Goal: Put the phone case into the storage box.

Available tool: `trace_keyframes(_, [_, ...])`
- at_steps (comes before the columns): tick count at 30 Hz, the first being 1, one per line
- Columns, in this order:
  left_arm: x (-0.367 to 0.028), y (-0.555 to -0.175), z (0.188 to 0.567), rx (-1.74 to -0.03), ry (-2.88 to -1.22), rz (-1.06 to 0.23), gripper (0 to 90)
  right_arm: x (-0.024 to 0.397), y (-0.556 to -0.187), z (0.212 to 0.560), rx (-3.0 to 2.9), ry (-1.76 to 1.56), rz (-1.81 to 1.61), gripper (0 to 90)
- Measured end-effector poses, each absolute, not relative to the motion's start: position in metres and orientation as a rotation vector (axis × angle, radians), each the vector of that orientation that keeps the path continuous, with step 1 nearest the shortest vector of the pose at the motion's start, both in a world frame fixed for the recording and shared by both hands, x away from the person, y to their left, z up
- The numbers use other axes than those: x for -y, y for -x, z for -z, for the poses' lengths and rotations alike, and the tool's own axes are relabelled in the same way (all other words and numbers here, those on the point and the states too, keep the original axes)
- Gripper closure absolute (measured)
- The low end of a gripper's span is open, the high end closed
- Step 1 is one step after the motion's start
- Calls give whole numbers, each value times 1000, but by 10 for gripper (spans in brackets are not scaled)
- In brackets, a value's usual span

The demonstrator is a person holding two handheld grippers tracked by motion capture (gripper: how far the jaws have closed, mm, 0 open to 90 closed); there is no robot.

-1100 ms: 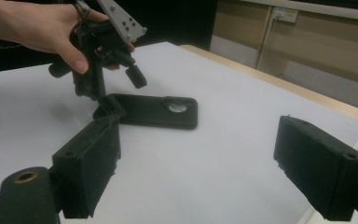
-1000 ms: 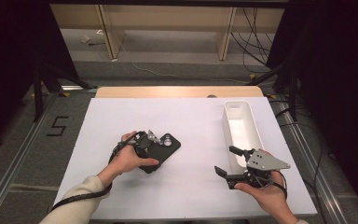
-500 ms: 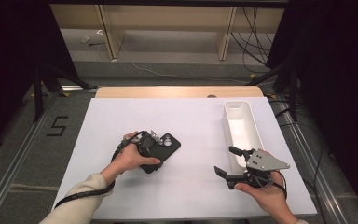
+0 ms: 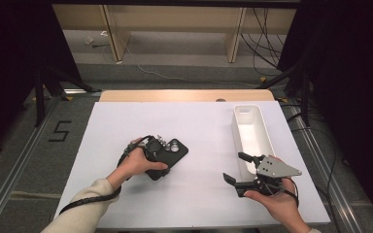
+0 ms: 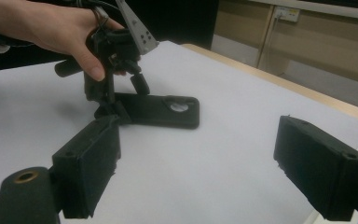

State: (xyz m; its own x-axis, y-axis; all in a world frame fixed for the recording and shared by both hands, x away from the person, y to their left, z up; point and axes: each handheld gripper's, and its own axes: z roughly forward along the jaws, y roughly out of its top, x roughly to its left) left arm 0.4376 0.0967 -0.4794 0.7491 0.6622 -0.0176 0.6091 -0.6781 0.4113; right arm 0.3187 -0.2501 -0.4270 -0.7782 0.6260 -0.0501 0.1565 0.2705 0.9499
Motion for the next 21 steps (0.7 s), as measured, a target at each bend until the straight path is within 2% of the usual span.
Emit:
trace_keyframes(13, [-96,-439,479,-961,-2571,-175,39,249,-318,427,-2131,-701,-1522,159])
trace_keyframes(21, [-95,-437,477,-944,-2578,-177,89,248,-318,427,-2133,-707,-1519,160])
